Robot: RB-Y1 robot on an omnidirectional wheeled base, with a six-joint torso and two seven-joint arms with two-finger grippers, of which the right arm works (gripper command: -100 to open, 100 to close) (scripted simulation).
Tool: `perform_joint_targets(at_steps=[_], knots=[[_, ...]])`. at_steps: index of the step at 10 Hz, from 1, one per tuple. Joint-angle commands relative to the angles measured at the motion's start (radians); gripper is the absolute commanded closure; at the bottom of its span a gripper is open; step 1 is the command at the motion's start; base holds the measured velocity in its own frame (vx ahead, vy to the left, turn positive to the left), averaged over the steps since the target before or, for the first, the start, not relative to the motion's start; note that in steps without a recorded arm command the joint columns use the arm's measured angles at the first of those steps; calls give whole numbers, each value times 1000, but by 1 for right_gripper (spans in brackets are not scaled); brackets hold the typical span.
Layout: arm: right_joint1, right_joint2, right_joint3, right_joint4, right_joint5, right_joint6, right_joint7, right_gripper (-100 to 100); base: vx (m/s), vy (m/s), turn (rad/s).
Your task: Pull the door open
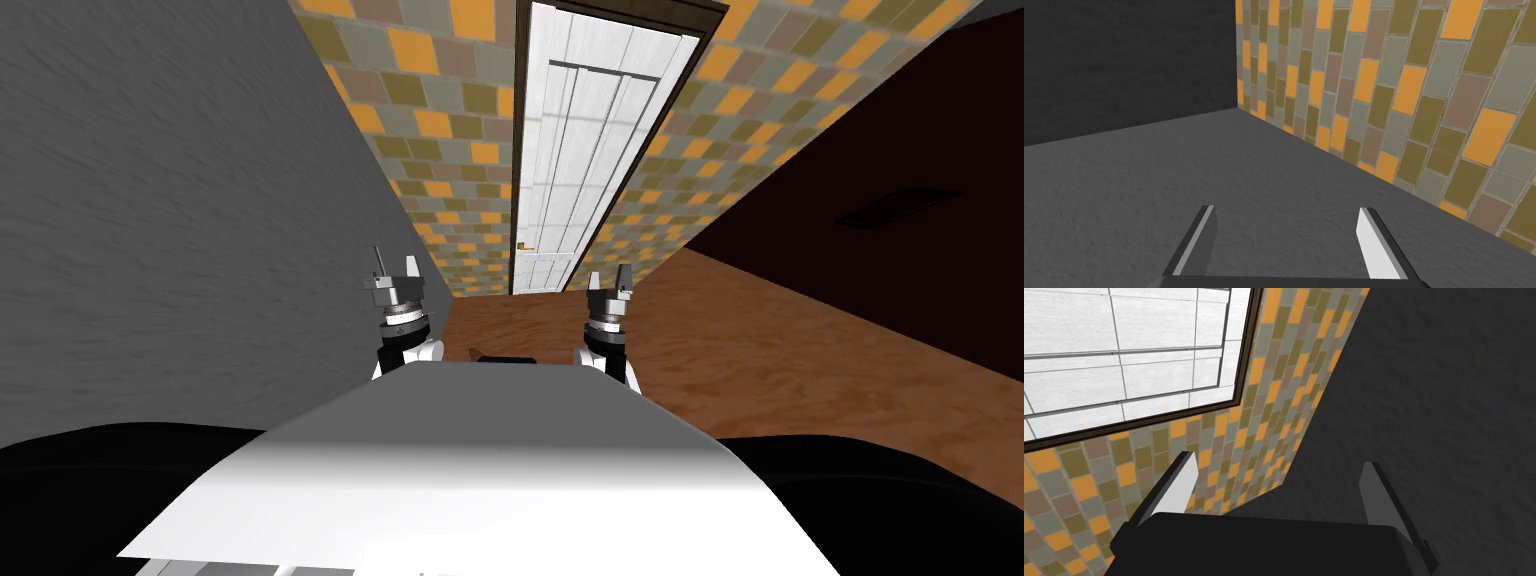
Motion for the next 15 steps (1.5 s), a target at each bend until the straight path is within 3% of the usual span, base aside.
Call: perform_joint_targets(at_steps=[1, 15], knots=[[-12, -4, -2, 28, -3, -4, 1, -100, 40, 5, 29], [-151, -35, -23, 362, -43, -55, 8, -100, 89, -1, 47]])
